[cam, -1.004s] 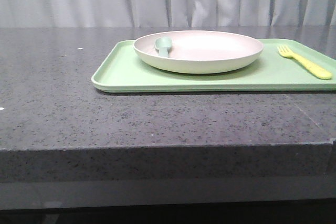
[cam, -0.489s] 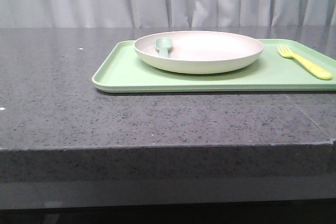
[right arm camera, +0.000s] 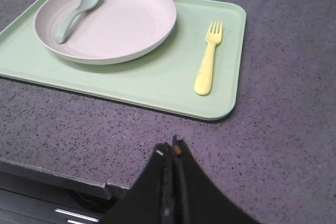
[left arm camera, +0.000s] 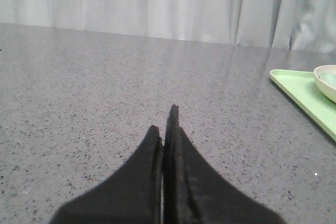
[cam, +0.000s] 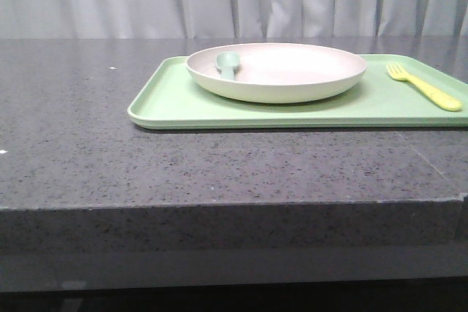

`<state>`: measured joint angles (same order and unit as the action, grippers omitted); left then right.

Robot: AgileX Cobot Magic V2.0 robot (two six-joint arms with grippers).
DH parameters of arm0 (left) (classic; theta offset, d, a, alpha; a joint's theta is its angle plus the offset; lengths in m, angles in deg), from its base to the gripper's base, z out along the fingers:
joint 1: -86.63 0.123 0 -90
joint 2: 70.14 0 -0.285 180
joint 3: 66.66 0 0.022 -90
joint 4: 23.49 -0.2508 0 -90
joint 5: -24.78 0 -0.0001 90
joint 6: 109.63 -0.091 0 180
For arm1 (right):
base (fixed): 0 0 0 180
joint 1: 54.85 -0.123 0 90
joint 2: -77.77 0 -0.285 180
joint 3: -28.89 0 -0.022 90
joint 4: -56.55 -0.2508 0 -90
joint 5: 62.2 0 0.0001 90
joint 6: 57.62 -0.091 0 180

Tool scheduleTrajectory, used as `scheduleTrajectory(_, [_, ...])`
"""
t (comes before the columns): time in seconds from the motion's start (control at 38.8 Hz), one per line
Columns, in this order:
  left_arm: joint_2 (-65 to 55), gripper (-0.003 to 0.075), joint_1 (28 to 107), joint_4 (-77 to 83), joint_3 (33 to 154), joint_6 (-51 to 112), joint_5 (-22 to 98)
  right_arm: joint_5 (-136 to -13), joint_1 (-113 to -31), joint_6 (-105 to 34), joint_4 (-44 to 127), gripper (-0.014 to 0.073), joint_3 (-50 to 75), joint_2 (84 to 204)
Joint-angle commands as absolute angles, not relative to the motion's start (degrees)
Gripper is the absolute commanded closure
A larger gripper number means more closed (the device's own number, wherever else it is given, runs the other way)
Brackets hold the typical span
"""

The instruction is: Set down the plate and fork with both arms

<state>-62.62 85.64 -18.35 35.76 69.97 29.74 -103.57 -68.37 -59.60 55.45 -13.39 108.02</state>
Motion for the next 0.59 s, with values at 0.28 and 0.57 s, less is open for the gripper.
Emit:
scheduleTrajectory(0.28, [-64.1,0.0739,85.4,-26.6,35.5,79.1,22.2,-99.4,-68.3,-59.0,55.8,0.0696,-12.1,108.3])
scheduleTrajectory(0.57, [-64.1,0.0739,85.2,-24.2,35.5,77.0,21.9,-99.4,-68.3,-59.0,55.8,0.0696,-12.1,108.3])
